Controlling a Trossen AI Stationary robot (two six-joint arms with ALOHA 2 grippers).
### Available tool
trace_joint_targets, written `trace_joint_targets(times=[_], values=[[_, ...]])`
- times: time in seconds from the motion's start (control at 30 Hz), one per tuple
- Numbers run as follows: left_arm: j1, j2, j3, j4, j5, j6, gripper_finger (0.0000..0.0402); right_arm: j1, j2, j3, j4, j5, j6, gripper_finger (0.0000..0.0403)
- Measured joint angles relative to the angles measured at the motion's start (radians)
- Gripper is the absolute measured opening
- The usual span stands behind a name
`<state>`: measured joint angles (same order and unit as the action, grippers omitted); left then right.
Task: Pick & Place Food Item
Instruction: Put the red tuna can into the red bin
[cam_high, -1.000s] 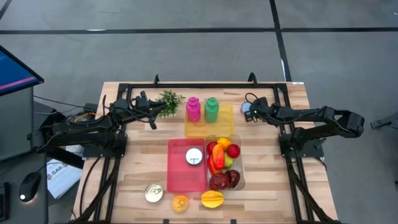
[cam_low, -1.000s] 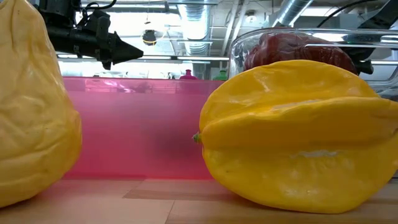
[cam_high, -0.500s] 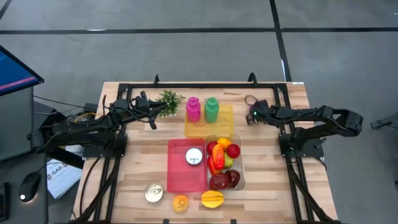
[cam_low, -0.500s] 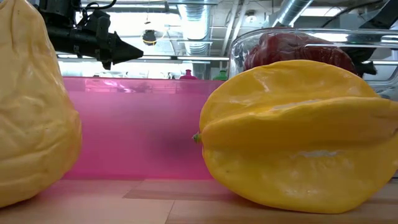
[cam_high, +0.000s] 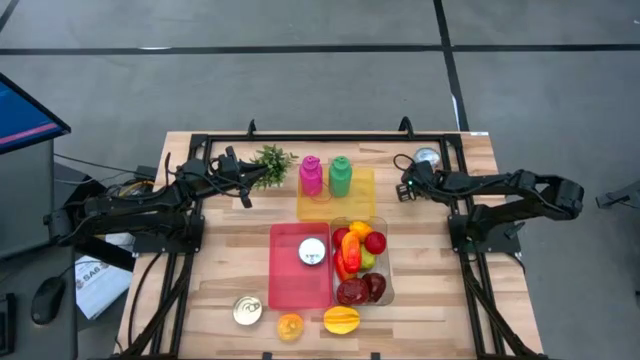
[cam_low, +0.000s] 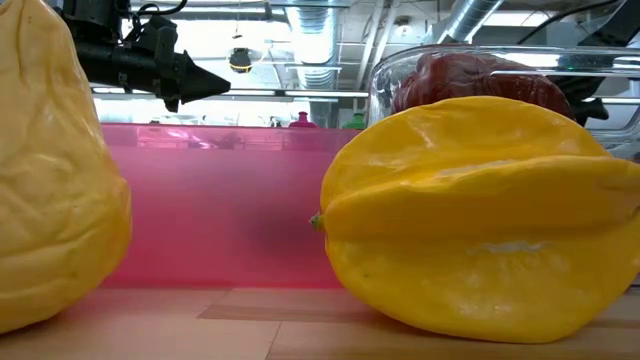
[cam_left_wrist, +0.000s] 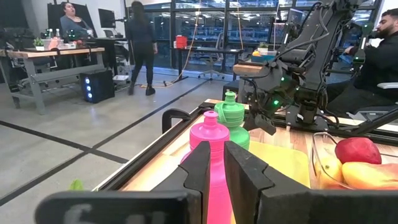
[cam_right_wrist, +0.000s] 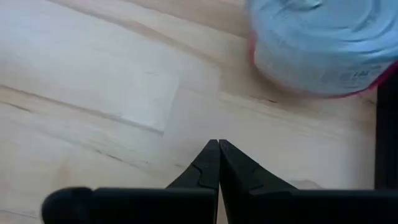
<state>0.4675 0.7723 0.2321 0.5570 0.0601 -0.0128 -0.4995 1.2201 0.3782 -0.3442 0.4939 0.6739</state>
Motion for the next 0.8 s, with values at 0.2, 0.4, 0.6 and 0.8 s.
trace_joint_targets(times=[0.2, 0.4, 0.6, 0.8], values=[[0.000, 0.000, 0.000, 0.000, 0.000, 0.000, 0.0034, 0.023, -0.025, 0.011, -0.004, 0.001, -0.005, 0.0000], [0.000, 0.000, 0.000, 0.000, 0.000, 0.000, 0.0034, 0.046, -0.070, 0.056, -0.012, 0.017, -0.053, 0.0000], [0.000, 0.000, 0.000, 0.001, 0.000, 0.000, 0.0034, 0.069, -0.083, 0.063, -0.012, -0.007, -0.080, 0.0000], [0.000, 0.000, 0.000, 0.005, 0.000, 0.000, 0.0034, 0.098, -0.083, 0.063, -0.015, -0.044, -0.083, 0.0000]])
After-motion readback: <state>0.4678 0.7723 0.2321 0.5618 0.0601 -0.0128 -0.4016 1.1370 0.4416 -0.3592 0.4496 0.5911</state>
